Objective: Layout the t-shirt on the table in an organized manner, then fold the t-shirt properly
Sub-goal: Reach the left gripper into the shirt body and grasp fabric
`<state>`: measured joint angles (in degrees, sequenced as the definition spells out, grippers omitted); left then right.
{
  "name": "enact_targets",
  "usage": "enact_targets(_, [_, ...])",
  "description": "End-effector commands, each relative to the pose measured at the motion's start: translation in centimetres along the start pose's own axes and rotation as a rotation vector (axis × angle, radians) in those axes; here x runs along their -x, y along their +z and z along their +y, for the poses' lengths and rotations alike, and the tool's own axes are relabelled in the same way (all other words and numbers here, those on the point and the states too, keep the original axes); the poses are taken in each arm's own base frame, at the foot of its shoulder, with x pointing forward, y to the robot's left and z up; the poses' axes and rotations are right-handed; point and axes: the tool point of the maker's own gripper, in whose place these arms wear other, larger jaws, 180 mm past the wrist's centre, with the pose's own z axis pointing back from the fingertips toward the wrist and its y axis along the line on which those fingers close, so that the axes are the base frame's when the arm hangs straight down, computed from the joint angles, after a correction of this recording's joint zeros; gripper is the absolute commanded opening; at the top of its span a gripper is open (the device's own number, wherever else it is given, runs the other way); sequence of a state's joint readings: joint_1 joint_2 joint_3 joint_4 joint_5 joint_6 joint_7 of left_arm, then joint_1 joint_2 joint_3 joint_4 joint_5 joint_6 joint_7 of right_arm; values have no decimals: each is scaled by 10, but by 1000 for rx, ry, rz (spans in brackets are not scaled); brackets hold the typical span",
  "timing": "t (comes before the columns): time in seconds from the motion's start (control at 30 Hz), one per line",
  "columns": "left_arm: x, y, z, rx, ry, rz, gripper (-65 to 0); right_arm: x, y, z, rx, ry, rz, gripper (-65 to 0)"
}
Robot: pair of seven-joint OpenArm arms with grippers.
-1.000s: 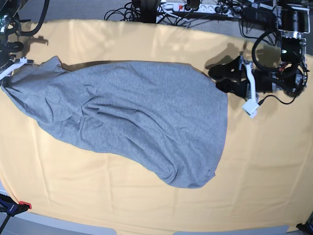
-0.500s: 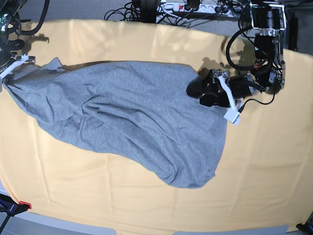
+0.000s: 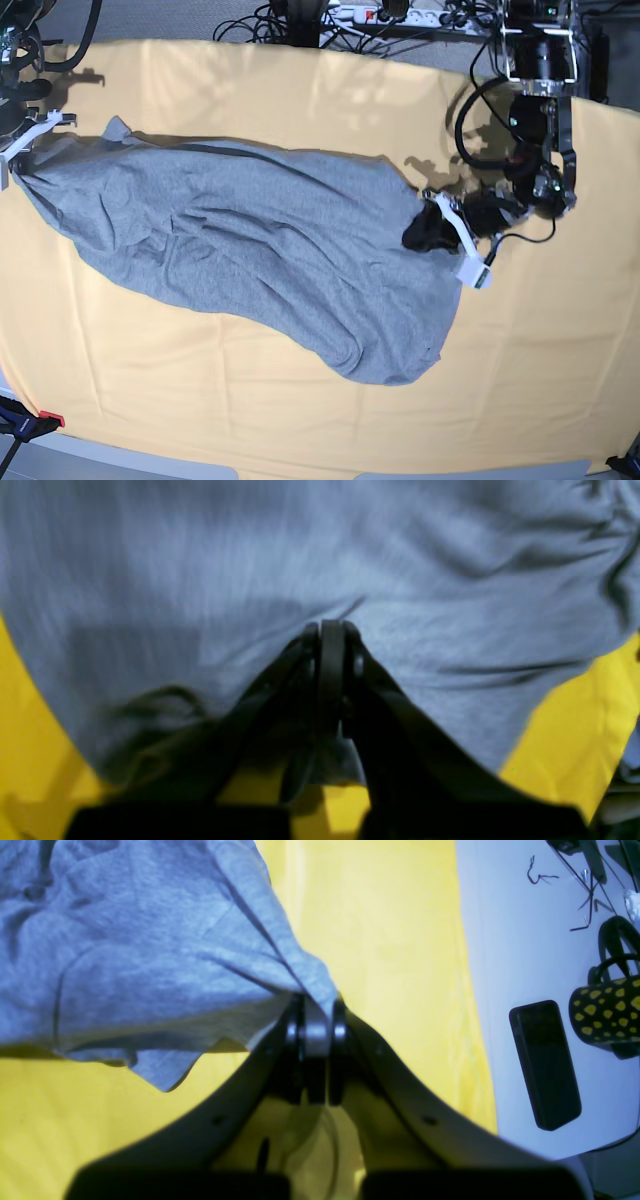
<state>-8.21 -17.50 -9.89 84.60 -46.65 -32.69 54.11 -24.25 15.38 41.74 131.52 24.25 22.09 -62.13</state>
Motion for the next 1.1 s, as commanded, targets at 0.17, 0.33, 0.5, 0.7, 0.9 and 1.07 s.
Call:
enact_targets(0.17, [-66,6,-15,89,-130,-136,-650,-10,3,-5,16,18,-36,-650])
enact_targets(0.33, [-92,1,-25,119,-179,-188,-650,-10,3,-5,16,18,-36,-650])
enact_targets(0.5, [-113,-16,-37,152,-174,-236,-650,-10,3,-5,16,19,-35,-650])
enact_targets(0.7, [-128,-41,-28,130,-139,-260,-650,-6,4,-3,8,39,-24,-650])
enact_targets(0.9, [-137,-59,0,106,45,-261,-476,-6,4,-3,8,39,-23,-650])
enact_targets(1.07, [-146,-58,-13,187,90,-181,-156,-6,4,-3,5,38,-25,-650])
